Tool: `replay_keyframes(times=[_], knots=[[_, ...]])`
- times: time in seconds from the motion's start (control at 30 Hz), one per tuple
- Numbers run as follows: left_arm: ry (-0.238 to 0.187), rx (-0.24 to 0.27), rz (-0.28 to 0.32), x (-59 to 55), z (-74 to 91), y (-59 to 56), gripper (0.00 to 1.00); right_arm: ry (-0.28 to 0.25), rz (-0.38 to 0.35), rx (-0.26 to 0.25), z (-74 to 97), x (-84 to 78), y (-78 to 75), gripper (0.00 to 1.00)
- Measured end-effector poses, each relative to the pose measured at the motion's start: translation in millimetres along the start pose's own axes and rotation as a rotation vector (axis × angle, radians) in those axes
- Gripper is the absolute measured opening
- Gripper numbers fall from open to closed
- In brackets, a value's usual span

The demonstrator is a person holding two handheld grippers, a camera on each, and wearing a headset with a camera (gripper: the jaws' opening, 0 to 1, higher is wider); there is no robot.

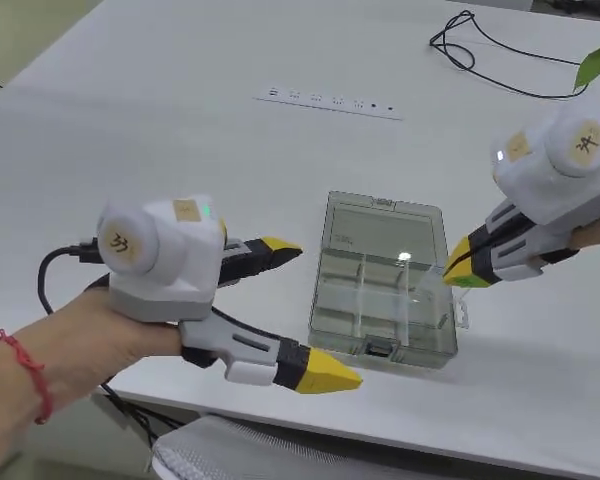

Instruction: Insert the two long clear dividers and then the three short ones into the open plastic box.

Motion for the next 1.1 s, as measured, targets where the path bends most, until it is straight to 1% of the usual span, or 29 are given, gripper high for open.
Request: replay_keyframes(times=[0.07, 0.13, 0.27, 0.47, 0.67, 1.0, 1.1], knots=[[0.004, -0.003, 0.001, -0.4, 0.0, -0.6, 1.0, 0.007, 0.001, 0.003, -2.4, 0.3, 0.8, 0.03], [0.004, -0.001, -0.001, -0.5, 0.0, -0.7, 1.0, 0.013, 0.002, 0.008, -3.9, -1.3, -2.2, 0.03], [-0.003, 0.004, 0.005, 0.5, -0.2, -0.4, 1.0, 0.011, -0.001, 0.008, -5.7, 0.5, -1.0, 0.03], [-0.005, 0.005, 0.01, 0.6, -1.2, -0.1, 1.0, 0.017, -0.001, 0.015, -9.5, -1.1, -6.2, 0.03], [-0.009, 0.006, 0.013, 0.2, -2.1, 0.8, 1.0, 0.017, -0.004, 0.016, -8.4, 0.0, -5.0, 0.03], [-0.015, 0.006, 0.021, 0.1, -3.7, 3.2, 1.0, 0.028, 0.005, 0.023, -7.6, -3.3, -12.0, 0.03], [-0.013, 0.006, 0.023, -0.2, -4.1, 3.3, 1.0, 0.031, 0.004, 0.024, -7.7, -2.6, -10.6, 0.03]])
Point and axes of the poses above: the centre of the closed fingertips' face, and the gripper's own axes: z roughly backward along the fingers, y roughly to its left, x roughly out of its top, the point moved 10 cm from there along z, roughly backward along the fingers, and after that the axes turned 15 degrees about x, right-handed, at the moved point
